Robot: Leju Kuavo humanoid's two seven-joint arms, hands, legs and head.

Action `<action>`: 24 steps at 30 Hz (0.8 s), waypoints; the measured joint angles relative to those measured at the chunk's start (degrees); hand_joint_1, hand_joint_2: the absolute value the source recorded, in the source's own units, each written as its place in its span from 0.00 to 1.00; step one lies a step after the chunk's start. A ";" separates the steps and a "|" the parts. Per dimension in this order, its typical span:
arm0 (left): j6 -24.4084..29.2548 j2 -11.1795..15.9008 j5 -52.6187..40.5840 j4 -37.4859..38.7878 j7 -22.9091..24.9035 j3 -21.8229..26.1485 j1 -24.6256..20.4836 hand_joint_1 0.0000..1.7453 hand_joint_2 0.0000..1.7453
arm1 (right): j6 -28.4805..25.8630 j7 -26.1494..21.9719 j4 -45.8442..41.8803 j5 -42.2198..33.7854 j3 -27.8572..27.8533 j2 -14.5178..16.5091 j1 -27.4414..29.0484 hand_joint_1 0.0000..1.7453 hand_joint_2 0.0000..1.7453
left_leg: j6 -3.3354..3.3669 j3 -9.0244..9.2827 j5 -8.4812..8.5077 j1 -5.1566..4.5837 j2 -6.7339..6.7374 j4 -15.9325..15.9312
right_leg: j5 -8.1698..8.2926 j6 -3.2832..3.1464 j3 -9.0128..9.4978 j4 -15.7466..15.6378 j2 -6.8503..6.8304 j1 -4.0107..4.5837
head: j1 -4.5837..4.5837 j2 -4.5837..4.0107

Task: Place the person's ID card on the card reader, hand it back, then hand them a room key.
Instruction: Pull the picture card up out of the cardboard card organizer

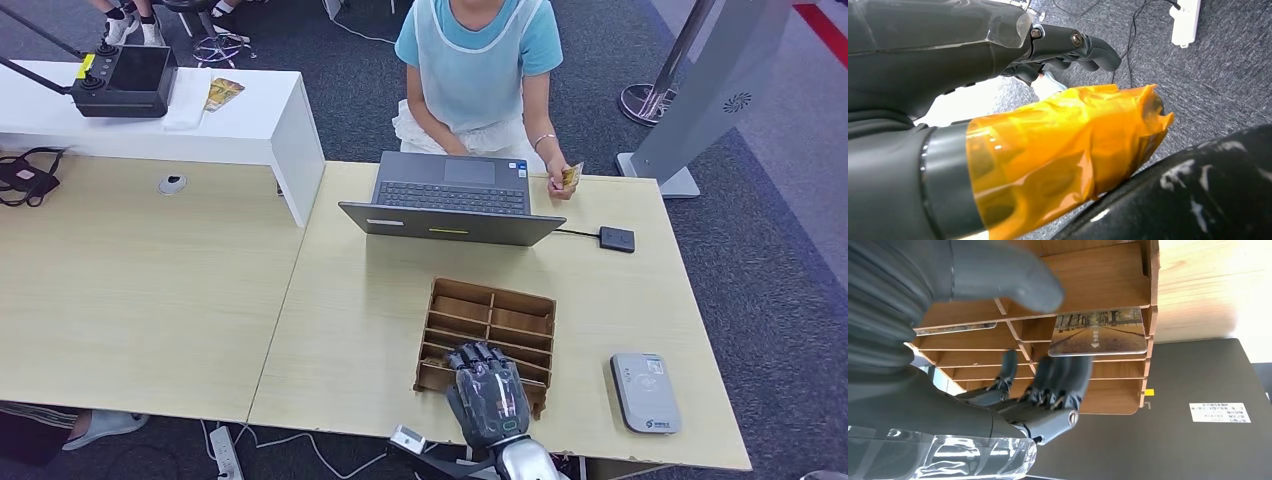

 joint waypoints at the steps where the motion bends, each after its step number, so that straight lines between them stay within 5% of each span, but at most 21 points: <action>1: 0.00 0.00 0.00 0.00 0.00 0.00 0.00 0.00 0.00 | 0.01 0.12 0.07 0.00 0.08 0.00 -0.09 0.82 1.00 | 0.00 0.00 0.00 0.00 0.00 0.00 | 0.00 0.00 0.00 0.00 0.00 0.00 | 0.00 0.00; 24: -0.02 0.00 0.00 0.00 0.00 0.00 0.00 0.00 0.00 | -0.18 1.66 0.20 0.00 1.08 -0.07 -0.92 0.90 1.00 | 0.00 0.00 0.00 0.00 0.00 0.00 | 0.00 0.00 0.00 0.00 0.00 0.00 | 0.00 0.00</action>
